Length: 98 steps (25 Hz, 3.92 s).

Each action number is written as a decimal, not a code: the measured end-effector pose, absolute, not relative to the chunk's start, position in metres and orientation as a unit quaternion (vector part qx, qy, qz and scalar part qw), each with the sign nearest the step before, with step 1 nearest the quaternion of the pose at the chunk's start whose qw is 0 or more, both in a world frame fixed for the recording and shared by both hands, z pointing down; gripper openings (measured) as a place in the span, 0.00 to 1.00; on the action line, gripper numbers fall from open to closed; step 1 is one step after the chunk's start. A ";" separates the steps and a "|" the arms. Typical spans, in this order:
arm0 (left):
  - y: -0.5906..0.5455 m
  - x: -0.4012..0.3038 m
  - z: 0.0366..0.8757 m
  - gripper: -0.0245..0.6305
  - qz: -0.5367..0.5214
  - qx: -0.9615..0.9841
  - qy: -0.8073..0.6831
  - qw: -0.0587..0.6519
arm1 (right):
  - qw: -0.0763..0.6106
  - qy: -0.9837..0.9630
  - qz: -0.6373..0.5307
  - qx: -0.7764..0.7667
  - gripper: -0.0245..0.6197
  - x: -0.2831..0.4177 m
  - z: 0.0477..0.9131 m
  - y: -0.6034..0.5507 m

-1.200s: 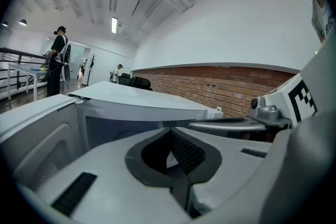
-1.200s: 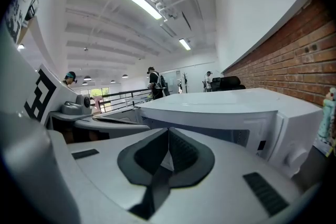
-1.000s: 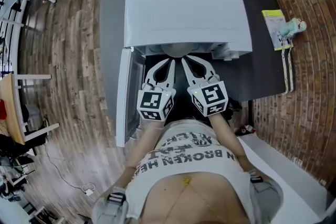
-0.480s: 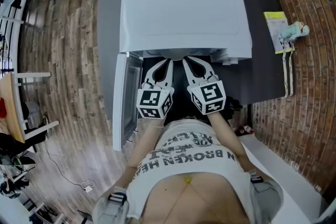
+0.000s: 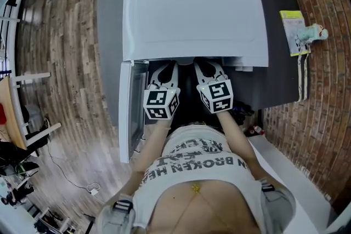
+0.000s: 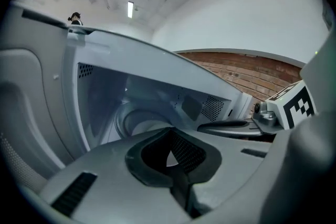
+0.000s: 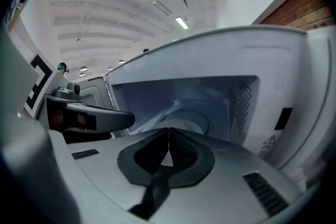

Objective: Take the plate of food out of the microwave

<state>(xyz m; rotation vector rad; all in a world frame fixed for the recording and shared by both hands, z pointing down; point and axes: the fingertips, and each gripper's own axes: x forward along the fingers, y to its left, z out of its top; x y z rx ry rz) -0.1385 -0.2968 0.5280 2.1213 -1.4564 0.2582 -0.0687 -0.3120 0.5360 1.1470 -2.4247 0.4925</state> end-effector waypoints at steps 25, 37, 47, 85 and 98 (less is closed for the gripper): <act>-0.320 -0.167 0.621 0.17 -0.098 0.643 -0.544 0.530 | 0.220 -0.831 0.277 0.429 0.05 -0.042 0.595 -0.322; -0.325 -0.162 0.628 0.11 -0.162 0.599 -0.520 0.587 | 0.169 -0.809 0.373 0.422 0.05 -0.039 0.607 -0.322; -0.312 -0.162 0.627 0.09 -0.185 0.571 -0.513 0.614 | 0.062 -0.768 0.507 0.387 0.19 -0.047 0.619 -0.322; -0.276 -0.140 0.594 0.09 -0.193 0.592 -0.504 0.599 | -0.003 -0.721 0.574 0.387 0.13 -0.031 0.603 -0.307; -0.225 -0.104 0.574 0.09 -0.230 0.580 -0.533 0.572 | 0.013 -0.741 0.573 0.350 0.13 0.002 0.583 -0.267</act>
